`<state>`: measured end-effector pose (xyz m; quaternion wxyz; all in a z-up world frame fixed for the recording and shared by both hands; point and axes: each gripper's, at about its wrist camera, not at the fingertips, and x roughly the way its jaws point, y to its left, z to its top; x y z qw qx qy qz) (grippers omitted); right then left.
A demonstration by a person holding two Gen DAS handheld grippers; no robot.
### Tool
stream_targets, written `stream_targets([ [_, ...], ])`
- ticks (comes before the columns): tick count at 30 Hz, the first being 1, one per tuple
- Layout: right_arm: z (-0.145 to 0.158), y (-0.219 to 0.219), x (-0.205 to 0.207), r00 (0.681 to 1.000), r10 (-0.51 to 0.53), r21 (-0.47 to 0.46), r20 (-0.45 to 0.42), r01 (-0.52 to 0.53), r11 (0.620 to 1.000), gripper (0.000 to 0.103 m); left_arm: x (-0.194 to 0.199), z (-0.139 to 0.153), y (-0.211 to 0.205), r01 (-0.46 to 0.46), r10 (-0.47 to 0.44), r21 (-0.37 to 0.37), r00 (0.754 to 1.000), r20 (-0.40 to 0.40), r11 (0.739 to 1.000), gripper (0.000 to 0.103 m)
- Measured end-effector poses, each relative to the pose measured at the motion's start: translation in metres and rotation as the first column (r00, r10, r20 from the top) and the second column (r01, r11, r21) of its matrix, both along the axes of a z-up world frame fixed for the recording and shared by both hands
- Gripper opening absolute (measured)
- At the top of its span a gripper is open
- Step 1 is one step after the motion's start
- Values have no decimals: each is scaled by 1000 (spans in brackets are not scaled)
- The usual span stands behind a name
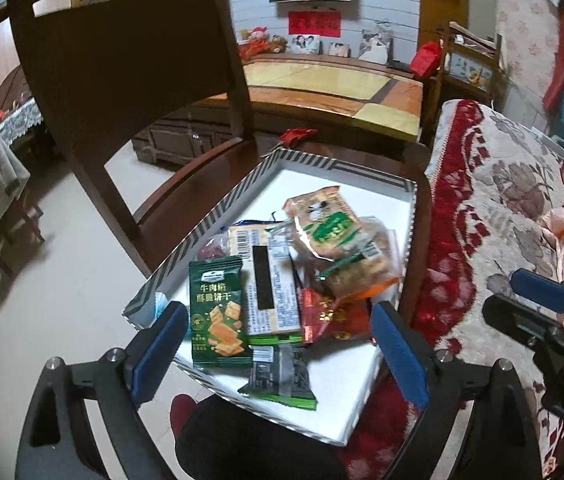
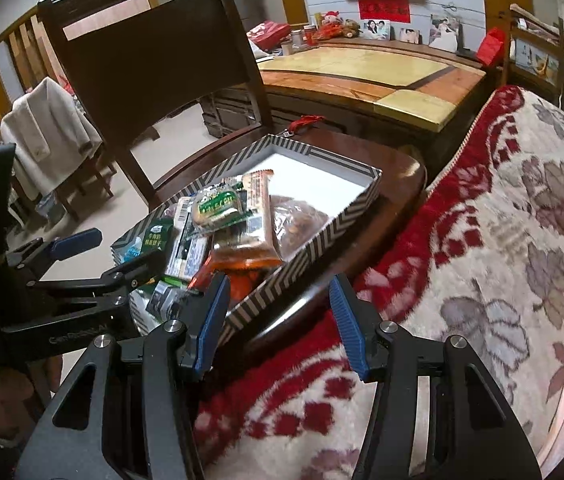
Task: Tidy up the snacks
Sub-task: 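Lower both packets into the tray and open both grippers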
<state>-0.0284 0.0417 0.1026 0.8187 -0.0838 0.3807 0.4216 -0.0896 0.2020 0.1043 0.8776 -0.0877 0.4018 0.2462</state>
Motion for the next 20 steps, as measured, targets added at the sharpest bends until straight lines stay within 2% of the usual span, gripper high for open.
stream_targets([
  [11, 3, -18, -15, 1000, 5, 2, 19, -5, 1000, 52, -5, 8, -22, 42, -42, 0, 999, 25, 999, 95],
  [14, 2, -23, -16, 1000, -3, 1, 15, 3, 1000, 52, -6, 10, -29, 56, -57, 21, 998, 41, 998, 95],
  [20, 0, -32, -15, 1000, -21, 0, 7, 21, 1000, 52, -1, 9, -39, 80, -81, 27, 996, 28, 996, 95],
])
